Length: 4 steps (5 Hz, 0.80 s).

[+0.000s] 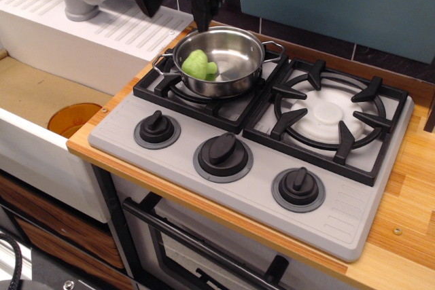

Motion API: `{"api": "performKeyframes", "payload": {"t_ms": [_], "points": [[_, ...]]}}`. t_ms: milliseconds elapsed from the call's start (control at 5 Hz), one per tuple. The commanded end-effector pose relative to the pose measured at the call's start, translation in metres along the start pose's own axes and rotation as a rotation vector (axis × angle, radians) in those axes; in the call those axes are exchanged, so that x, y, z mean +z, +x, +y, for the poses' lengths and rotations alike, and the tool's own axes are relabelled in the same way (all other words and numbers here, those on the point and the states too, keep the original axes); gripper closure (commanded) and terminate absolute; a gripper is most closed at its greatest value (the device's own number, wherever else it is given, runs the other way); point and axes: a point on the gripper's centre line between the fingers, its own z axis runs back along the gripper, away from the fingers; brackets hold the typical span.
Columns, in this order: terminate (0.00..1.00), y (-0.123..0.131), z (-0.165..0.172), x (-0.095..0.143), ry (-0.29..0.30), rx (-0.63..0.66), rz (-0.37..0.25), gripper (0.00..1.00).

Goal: Put pot or pan on stove and put cauliflower in pot or pan

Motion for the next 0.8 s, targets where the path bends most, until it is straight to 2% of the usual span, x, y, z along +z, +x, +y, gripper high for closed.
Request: {"api": "performKeyframes", "payload": {"t_ms": [0,400,600], "points": [[0.0,0.024,-0.003,0.031,0.024,-0.001,-0.022,0.0],[0.0,0.027,-0.006,0.03,-0.009,0.023,0.0,0.0],[0.0,0.037,0.014,0.019,-0.053,-0.033,-0.03,0.0]]}}
